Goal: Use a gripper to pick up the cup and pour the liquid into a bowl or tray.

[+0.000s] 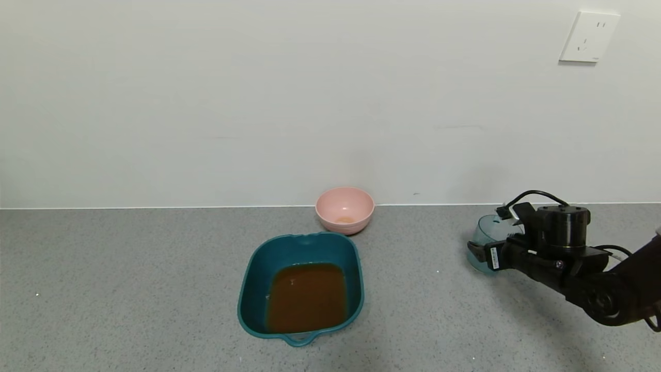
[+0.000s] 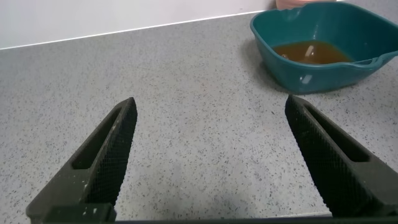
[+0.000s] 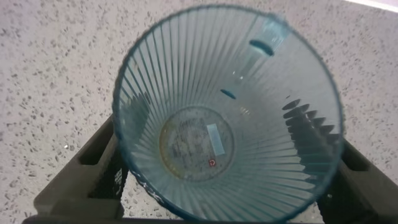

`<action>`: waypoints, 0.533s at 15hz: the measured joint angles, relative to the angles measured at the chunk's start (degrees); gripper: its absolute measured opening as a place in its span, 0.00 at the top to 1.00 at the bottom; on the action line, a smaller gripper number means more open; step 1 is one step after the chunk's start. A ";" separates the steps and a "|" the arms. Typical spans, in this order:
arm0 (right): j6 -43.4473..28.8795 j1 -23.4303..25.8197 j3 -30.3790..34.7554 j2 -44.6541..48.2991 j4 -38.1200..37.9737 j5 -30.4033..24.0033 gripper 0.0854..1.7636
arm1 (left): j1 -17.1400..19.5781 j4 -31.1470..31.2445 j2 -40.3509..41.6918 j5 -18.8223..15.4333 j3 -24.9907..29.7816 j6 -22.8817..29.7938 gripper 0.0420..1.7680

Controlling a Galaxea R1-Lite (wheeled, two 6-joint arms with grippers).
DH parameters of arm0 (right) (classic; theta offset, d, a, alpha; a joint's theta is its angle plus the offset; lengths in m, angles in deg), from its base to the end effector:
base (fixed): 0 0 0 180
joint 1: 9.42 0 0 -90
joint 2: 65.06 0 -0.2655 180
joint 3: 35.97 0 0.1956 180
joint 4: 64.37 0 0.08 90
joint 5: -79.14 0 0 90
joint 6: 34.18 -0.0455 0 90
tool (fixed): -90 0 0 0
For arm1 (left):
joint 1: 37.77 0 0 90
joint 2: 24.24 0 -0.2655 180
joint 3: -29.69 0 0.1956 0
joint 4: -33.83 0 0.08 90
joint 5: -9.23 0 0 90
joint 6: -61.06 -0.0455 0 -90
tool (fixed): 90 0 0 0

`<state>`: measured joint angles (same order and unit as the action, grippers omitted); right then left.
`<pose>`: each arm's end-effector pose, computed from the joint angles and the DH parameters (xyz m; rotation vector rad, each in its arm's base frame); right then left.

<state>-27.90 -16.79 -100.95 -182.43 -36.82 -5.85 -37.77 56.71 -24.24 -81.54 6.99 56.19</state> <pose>0.3527 0.0416 0.0282 -0.1546 0.4286 0.0642 0.0404 -0.0006 0.0751 0.0850 0.0026 -0.0136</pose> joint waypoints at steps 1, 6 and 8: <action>0.00 0.00 0.05 0.54 -0.20 -0.05 0.06 | 0.00 0.00 0.00 0.00 0.00 0.00 0.03; 0.09 0.68 0.72 5.16 -2.32 -0.02 0.05 | 0.00 0.00 0.00 0.00 0.00 0.00 0.03; 0.06 0.88 1.10 7.39 -4.08 0.05 0.04 | 0.00 0.00 0.00 0.00 0.00 0.00 0.03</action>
<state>-27.84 -15.91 -99.85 -175.04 -40.90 -5.80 -37.77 56.71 -24.24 -81.54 6.99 56.19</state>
